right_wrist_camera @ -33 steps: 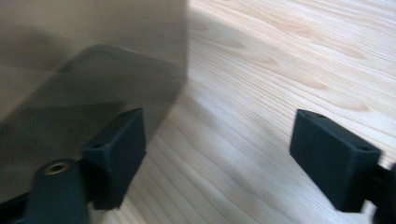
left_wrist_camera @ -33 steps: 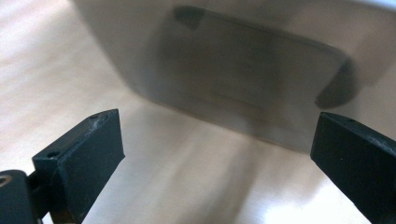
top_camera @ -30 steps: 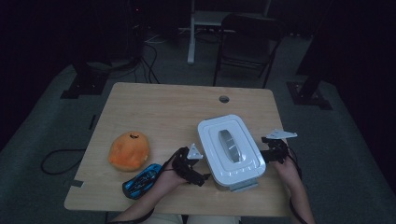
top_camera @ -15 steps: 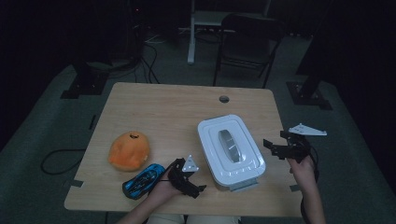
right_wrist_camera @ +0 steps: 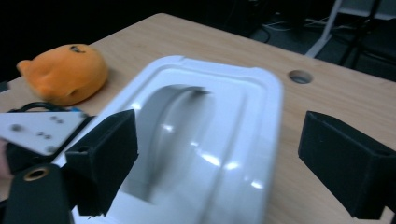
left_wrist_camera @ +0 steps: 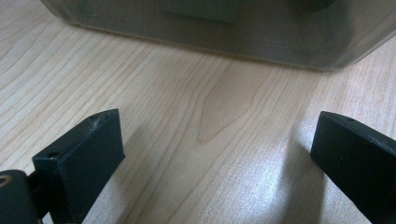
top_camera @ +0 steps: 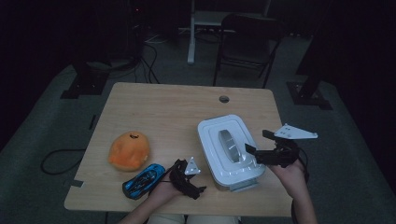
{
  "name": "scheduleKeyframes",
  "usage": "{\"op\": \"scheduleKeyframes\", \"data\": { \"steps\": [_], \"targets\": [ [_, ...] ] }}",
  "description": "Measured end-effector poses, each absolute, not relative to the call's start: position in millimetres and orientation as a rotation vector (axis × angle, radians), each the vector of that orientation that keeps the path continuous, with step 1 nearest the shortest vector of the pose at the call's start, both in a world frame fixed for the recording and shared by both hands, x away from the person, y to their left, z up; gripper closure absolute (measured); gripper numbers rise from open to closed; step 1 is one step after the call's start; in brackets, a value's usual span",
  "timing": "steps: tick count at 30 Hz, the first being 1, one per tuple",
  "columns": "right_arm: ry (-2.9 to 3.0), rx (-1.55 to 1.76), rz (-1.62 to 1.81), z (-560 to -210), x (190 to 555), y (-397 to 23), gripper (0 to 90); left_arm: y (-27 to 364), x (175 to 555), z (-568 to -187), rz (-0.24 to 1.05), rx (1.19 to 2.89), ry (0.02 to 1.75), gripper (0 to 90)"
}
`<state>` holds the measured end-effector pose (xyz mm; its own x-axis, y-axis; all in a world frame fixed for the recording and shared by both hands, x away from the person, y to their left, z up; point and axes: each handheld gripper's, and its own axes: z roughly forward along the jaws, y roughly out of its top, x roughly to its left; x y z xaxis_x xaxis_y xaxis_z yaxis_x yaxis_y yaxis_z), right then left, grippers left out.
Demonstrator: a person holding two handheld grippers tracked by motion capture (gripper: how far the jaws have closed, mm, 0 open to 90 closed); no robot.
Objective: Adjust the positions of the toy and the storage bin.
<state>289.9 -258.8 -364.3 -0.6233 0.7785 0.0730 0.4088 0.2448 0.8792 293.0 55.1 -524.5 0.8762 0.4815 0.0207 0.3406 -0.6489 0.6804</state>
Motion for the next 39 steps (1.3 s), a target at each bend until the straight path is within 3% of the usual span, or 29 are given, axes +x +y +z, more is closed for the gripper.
{"op": "scheduleKeyframes", "data": {
  "steps": [14,25,39],
  "targets": [
    [2.236,1.102,1.232,-378.9,278.1,-210.6,27.1,57.7,290.1,-524.6,0.264,2.331,0.603,3.2],
    [2.236,1.123,1.118,-394.1,279.1,-194.3,52.7,58.7,288.5,-524.8,0.266,2.326,0.611,3.2],
    [2.264,1.113,1.095,-397.0,278.4,-188.7,64.1,59.1,288.0,-524.7,0.266,2.326,0.613,3.2]
  ]
}}
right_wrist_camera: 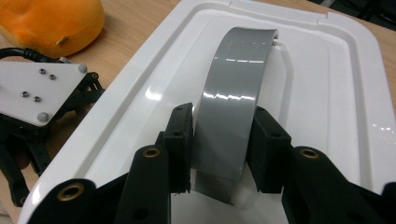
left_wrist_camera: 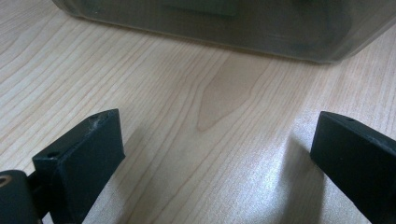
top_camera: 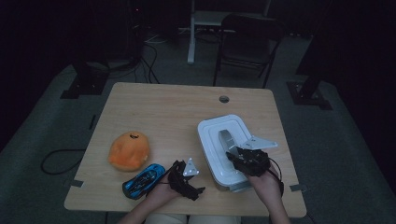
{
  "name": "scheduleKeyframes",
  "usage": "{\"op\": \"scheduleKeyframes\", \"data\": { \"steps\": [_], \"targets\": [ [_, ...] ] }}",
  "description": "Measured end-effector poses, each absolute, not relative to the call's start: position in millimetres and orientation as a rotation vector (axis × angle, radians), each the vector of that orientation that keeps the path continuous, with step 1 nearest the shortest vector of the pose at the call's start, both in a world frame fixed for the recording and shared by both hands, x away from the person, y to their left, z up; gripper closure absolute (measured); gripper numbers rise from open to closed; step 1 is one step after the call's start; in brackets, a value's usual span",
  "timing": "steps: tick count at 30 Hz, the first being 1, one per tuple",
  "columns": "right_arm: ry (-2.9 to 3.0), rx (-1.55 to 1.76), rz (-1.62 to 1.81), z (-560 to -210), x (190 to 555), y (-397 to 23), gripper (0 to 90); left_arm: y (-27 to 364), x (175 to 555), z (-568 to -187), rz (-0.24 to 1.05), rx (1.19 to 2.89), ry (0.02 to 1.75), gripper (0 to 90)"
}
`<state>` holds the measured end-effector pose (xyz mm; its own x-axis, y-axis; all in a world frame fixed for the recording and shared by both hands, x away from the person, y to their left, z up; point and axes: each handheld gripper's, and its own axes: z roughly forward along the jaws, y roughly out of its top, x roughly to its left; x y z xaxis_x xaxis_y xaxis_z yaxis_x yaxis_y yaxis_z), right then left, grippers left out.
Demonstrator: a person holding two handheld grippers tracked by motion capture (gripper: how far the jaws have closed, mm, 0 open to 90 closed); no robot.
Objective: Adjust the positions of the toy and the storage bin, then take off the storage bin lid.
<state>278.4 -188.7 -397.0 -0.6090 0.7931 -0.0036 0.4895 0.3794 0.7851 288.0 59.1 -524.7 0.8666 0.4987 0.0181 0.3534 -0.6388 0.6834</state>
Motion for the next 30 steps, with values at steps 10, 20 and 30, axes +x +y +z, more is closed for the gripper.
{"op": "scheduleKeyframes", "data": {
  "steps": [10,20,30],
  "targets": [
    [2.244,1.152,1.174,-393.7,276.7,-195.4,67.7,59.2,287.6,-524.8,0.268,2.325,0.617,3.2],
    [2.216,1.141,1.23,-378.8,274.1,-202.9,67.9,59.2,287.6,-524.8,0.269,2.325,0.618,3.2],
    [2.156,1.146,1.239,-364.0,282.5,-214.3,68.0,59.2,287.6,-524.7,0.268,2.326,0.618,3.2]
  ]
}}
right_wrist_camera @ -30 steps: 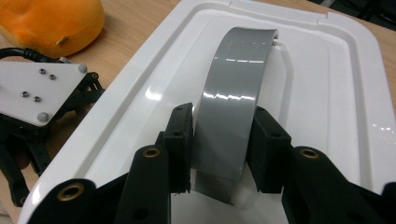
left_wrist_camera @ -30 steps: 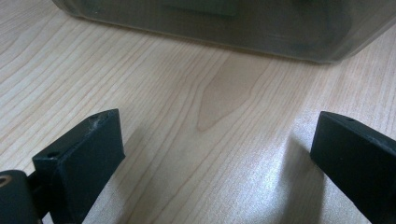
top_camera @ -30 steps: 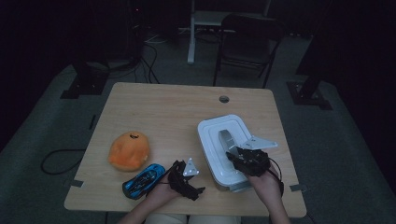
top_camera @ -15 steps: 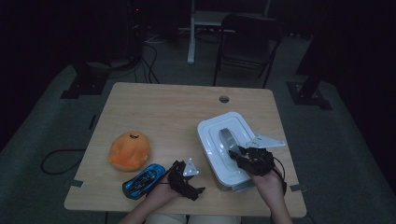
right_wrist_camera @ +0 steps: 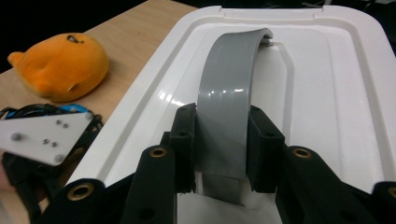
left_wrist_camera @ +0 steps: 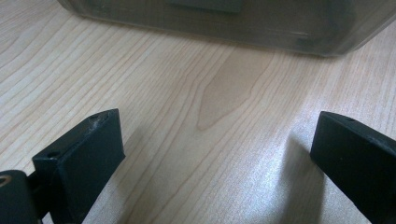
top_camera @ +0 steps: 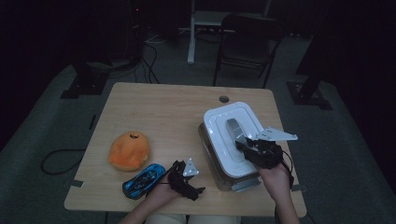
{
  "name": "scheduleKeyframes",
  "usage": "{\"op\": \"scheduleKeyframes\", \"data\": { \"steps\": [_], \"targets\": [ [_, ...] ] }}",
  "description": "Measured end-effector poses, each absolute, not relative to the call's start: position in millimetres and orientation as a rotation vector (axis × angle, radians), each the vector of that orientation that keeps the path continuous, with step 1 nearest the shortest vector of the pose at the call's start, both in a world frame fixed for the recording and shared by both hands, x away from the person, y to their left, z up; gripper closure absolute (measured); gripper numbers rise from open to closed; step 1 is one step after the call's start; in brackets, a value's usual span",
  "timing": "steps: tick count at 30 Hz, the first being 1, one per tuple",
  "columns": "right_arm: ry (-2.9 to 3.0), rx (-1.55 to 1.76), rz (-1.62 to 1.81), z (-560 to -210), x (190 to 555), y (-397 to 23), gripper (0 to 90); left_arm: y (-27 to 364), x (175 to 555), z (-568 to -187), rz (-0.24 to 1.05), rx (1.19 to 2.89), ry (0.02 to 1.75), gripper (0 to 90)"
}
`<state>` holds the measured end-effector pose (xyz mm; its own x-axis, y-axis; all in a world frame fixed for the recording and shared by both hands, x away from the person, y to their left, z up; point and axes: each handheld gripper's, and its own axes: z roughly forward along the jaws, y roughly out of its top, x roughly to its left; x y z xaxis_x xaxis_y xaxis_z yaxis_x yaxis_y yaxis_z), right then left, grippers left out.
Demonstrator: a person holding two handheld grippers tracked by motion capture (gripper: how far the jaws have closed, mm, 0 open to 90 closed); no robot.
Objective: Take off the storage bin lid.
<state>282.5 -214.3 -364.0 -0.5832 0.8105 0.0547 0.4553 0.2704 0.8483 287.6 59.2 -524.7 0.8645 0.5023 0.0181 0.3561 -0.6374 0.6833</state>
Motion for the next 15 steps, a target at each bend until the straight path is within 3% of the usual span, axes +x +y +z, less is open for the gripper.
{"op": "scheduleKeyframes", "data": {
  "steps": [15],
  "targets": [
    [2.035,1.201,1.253,-346.1,298.1,-246.2,68.0,59.2,287.6,-524.7,0.266,2.326,0.618,3.2]
  ]
}}
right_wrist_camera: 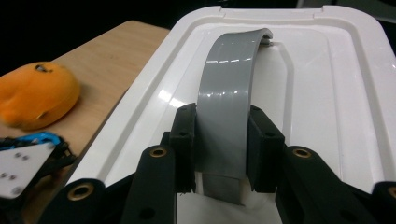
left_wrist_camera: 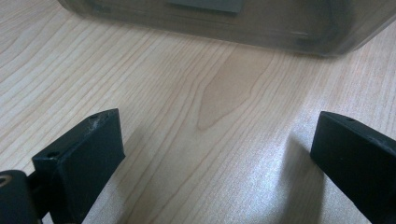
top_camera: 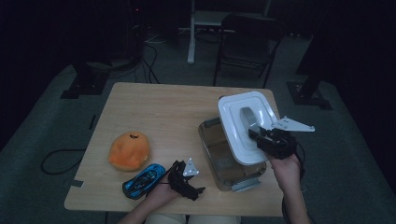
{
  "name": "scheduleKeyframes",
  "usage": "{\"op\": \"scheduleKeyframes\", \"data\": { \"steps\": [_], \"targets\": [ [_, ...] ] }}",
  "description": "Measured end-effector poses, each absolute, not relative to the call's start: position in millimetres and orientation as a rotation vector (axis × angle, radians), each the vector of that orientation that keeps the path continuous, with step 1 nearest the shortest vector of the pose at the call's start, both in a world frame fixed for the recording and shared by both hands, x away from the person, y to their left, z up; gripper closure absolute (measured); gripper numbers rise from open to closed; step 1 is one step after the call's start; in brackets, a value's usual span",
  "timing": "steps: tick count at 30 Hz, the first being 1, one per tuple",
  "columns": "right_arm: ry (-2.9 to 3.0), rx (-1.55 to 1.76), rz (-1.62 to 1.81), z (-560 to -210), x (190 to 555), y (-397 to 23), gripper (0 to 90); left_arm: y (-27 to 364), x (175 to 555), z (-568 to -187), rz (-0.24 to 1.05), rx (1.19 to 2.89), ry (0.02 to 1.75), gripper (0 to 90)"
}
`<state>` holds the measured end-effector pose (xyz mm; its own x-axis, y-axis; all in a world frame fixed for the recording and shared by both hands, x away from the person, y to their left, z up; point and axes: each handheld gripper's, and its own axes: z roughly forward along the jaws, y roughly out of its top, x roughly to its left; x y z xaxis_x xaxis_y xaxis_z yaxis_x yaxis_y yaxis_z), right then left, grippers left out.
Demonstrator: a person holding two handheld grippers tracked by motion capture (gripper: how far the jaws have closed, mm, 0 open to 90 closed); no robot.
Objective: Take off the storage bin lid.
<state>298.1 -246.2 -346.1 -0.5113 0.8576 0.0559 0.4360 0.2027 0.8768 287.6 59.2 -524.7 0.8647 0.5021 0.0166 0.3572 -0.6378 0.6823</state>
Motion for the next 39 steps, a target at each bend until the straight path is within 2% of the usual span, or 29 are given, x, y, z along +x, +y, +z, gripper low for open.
{"op": "scheduleKeyframes", "data": {
  "steps": [17,27,29,39],
  "targets": [
    [1.862,1.35,1.154,-348.1,325.5,-310.8,68.0,59.1,287.6,-524.9,0.268,2.323,0.619,3.1],
    [1.859,1.443,1.108,-388.2,347.9,-331.6,68.0,59.2,287.6,-524.9,0.266,2.326,0.618,3.2],
    [1.877,1.467,1.095,-405.0,357.5,-334.1,68.0,59.5,287.8,-524.7,0.267,2.33,0.614,3.2],
    [1.91,1.518,1.09,-444.3,383.1,-329.0,68.0,59.5,287.8,-524.7,0.267,2.33,0.614,3.2]
  ]
}}
